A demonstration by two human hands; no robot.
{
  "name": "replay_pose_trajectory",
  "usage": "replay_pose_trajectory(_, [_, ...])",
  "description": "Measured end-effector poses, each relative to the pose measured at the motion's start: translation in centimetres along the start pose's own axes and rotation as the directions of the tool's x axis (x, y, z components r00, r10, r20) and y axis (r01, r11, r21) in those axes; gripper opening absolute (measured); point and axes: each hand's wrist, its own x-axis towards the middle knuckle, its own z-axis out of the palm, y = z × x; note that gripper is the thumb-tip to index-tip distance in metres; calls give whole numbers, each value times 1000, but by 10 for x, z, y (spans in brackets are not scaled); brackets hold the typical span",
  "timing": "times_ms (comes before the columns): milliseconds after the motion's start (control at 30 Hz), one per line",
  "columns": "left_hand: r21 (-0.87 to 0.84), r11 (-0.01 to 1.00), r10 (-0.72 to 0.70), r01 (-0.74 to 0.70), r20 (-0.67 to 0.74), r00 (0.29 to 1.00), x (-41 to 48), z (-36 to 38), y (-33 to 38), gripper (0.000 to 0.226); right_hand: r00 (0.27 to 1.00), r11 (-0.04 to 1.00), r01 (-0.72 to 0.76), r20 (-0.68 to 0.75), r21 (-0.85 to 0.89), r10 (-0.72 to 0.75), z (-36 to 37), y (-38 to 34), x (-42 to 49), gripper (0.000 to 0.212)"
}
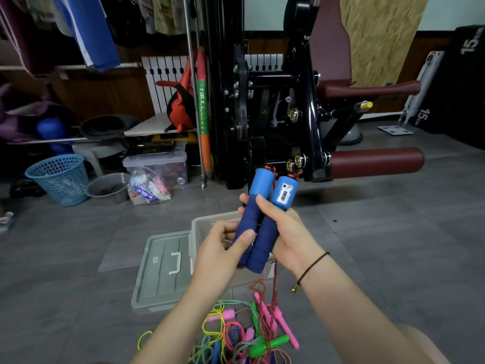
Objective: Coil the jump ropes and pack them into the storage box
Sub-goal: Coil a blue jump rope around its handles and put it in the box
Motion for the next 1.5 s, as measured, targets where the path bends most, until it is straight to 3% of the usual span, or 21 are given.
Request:
replay_pose_trajectory(133, [-38,999,2,2,120,993,-1,-5,2,18,1000,1000,0,19,28,-1,-2,-8,-1,28])
replay_pose_trajectory(300, [-167,959,-175,228,282,943,-7,-12,6,35,994,995,-47,95,-88,55,-1,-3,-4,37])
replay_pose_trajectory(400, [-204,932,-212,300,366,906,-10,-14,6,44,986,979,-73,136,-190,100,4,4,-7,33])
replay_pose_trajectory(533, [-207,932,-217,296,335,917,-13,-13,0,42,972,925,-48,196,-378,131,10,14,-11,16])
replay_pose_trajectory(633, [-207,936,-208,284,323,923,-13,-12,-1,48,967,908,-58,202,-414,154,10,13,-10,13])
replay_pose_trajectory(833, [-241,922,-220,302,317,922,-12,-14,-10,68,964,889,-77,192,-451,181,10,18,-15,31])
replay_pose_trajectory(967, [-237,917,-216,320,380,900,-12,-17,-13,44,963,840,-119,146,-529,228,5,24,-13,10])
replay_pose_trajectory(1067, [-209,913,-236,351,432,870,-12,-21,-14,38,936,907,-125,255,-402,242,-5,23,-8,21])
replay_pose_trajectory(1133, [-153,917,-252,369,495,832,-12,-24,-12,32,918,964,-188,317,-187,240,-11,17,-2,49])
replay_pose_trajectory(1267, [-33,925,-271,378,640,719,-13,-26,-10,18,946,963,-248,241,105,218,-24,11,6,76])
replay_pose_trajectory(1333, [-15,934,-257,357,668,699,-11,-24,-10,21,959,956,-232,206,180,194,-27,12,6,76])
replay_pose_trajectory(1400, [-37,942,-222,333,674,704,-9,-22,-10,38,975,937,-201,152,285,163,-30,11,6,70])
replay_pose_trajectory(1500, [-176,929,-150,324,621,769,-5,-21,-9,63,992,861,-126,43,492,120,-36,2,9,46])
